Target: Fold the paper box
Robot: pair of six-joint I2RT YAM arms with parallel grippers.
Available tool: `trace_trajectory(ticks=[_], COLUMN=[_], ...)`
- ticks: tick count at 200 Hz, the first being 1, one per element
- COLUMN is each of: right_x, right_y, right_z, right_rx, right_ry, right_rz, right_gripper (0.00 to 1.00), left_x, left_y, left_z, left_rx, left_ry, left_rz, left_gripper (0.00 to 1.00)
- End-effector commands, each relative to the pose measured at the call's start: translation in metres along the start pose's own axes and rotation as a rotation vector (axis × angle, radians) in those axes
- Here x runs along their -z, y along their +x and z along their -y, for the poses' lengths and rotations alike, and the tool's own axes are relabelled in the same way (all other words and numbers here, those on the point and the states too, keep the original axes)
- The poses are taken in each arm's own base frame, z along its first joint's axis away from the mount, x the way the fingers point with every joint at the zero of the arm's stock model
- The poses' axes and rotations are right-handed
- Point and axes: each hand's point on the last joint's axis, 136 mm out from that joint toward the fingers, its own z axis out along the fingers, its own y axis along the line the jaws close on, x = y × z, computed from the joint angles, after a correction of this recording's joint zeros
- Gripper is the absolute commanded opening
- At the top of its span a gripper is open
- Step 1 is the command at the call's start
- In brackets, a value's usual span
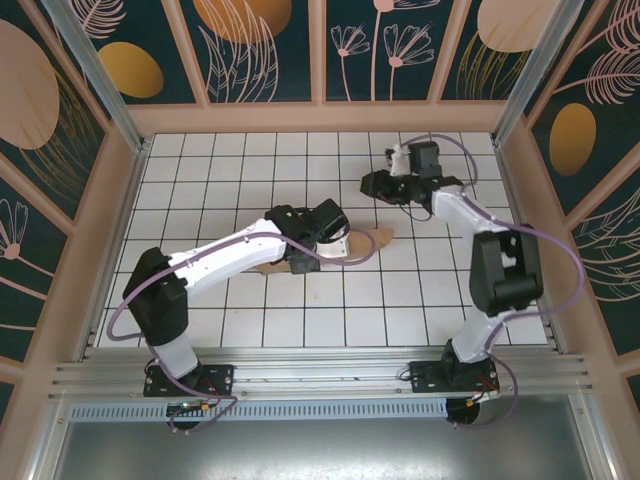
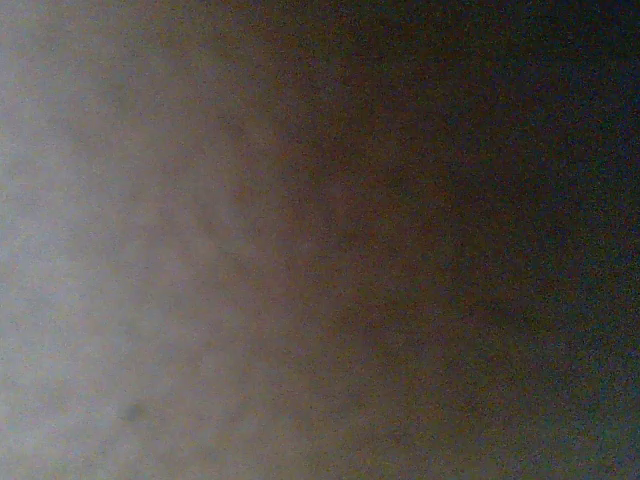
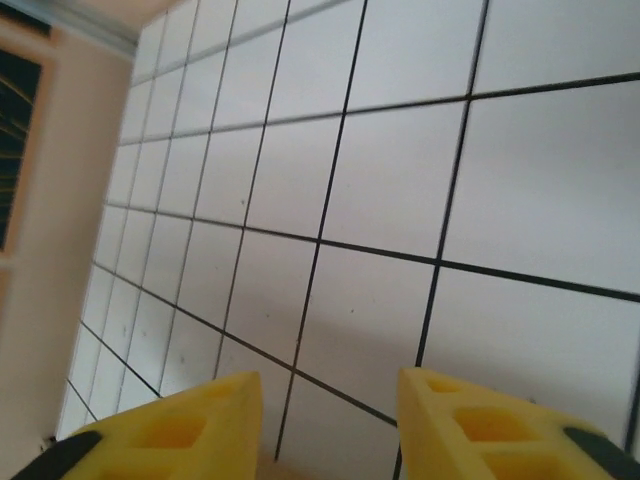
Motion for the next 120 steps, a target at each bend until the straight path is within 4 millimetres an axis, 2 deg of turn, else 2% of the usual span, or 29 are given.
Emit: trace_trajectory(ticks=[1, 17, 34, 65, 93, 120], right_x=[-0.033, -0.055, -0.071, -0.087, -0.096, -0.098], right_y=[0.043, 0.074, 0.102, 0.142, 0.162, 0.168], right_z=[-0.021, -0.021, -0.019, -0.021, -0.017, -0.012], right_rx=[0.112, 0.115, 0.106, 0.123, 0.113, 0.111], right_ry=[-0.058, -0.079, -0.098, -0.130, -0.129, -0.115], right_rz=[-0.216, -0.325, -0.414, -0.544, -0.605, -0.614], right_gripper=[0.29, 0.20, 0.14, 0.13, 0.14, 0.13], left_x=[0.016, 0.018, 0.020, 0.011, 0.006, -0.002], left_y=[0.012, 0.015, 0.016, 0.013, 0.004, 0.005], left_z=[0.011, 0.010, 0.009, 0.009, -0.003, -0.010], left_rx=[-0.030, -0.040, -0.054, -0.070, -0.058, -0.044], left_ry=[0.046, 0.036, 0.020, 0.019, -0.017, -0.043], left_rz=[0.018, 0.022, 0.030, 0.029, 0.032, 0.008], left_gripper=[0.50, 0.50, 0.50, 0.51, 0.54, 0.62])
